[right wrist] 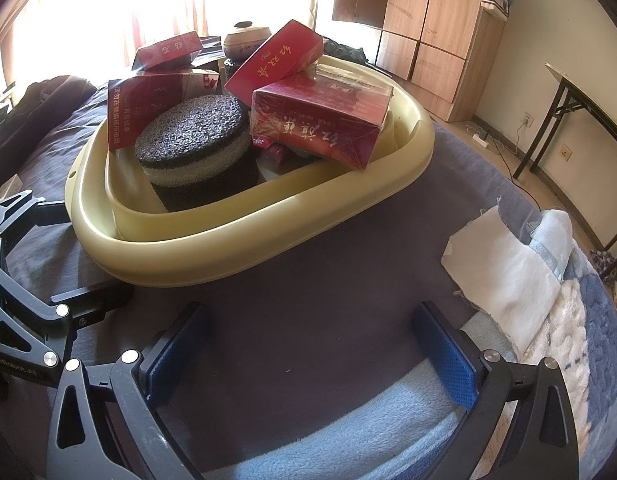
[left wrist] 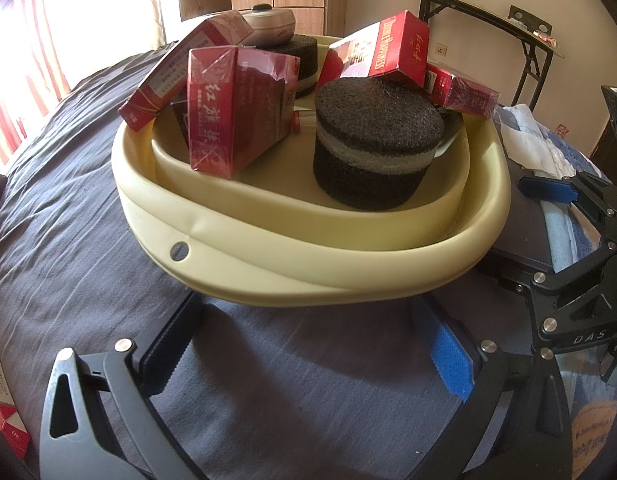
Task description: Organize rigid objects
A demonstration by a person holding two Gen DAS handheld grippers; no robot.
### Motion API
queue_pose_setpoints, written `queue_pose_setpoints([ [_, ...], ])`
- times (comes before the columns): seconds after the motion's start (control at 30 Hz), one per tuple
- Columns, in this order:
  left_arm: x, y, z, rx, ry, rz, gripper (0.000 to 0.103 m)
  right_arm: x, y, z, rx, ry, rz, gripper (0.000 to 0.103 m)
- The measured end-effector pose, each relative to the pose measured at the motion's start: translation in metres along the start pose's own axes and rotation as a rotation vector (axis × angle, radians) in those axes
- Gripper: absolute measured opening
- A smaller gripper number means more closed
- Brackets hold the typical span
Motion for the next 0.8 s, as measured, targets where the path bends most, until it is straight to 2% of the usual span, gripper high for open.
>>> queue_pose_setpoints([
  [0.8, 0.0006, 0.0012, -0.0017, -0.002, 0.007, 0.006, 0.103, 0.0000, 0.0000, 0.0001, 0.000, 0.000, 0.000, 0.103],
])
Point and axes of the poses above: each gripper's, at about its wrist camera, not at the fingertips, and z roughly against the way its jaws point, x to its right, y to its top, the point moved 2 cm from there along -z, roughly the way its jaws point, and after that the axes turned 5 degrees about y, right-handed, at the moved point
